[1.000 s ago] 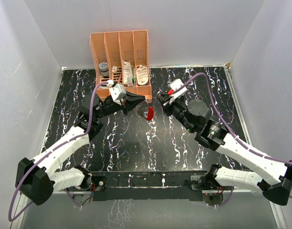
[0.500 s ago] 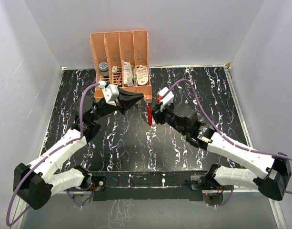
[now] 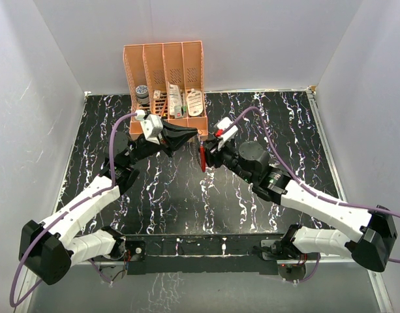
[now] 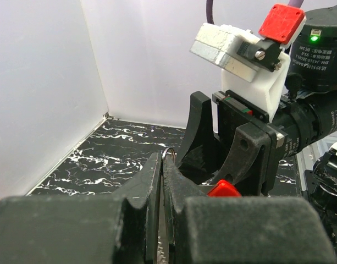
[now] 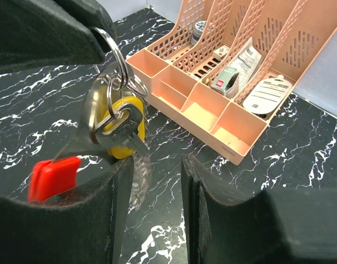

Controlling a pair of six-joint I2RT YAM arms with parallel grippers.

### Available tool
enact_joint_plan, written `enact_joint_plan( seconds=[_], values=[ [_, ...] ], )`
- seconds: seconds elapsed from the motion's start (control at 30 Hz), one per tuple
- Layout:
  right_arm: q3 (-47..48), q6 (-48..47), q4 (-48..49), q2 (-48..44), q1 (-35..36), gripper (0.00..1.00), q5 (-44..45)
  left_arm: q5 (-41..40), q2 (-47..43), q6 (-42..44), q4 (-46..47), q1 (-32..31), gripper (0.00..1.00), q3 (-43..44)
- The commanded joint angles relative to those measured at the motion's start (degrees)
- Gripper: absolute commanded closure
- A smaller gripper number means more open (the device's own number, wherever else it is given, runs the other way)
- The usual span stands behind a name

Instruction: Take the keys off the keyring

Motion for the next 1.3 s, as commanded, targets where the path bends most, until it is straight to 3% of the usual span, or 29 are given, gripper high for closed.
enact_joint_plan(
  seconds=[0.0,1.0,1.13,1.27],
  values=[
    [1.2,-0.2,7.3,1.2,0.2,0.62,-0.5,0.3,-0.8,-0.6,3.7,-0.3,1.0,-0.1],
    [3.9,-2.4,11.9,1.1,0.2,0.67,0.6,0.1,0.3,-2.0,4.3,-0.2,1.0,-0.9],
    [4.0,-1.9,12.9,1.4,0.2,0.59,-0.2,0.5,0.8,-2.8,5.4,-0.3,1.0,-1.1],
    [4.0,-1.8,14.2,2.0,0.2,0.58,-0.3,0.6,0.8,-3.0,5.5,-0.3,1.0,-1.2]
  ],
)
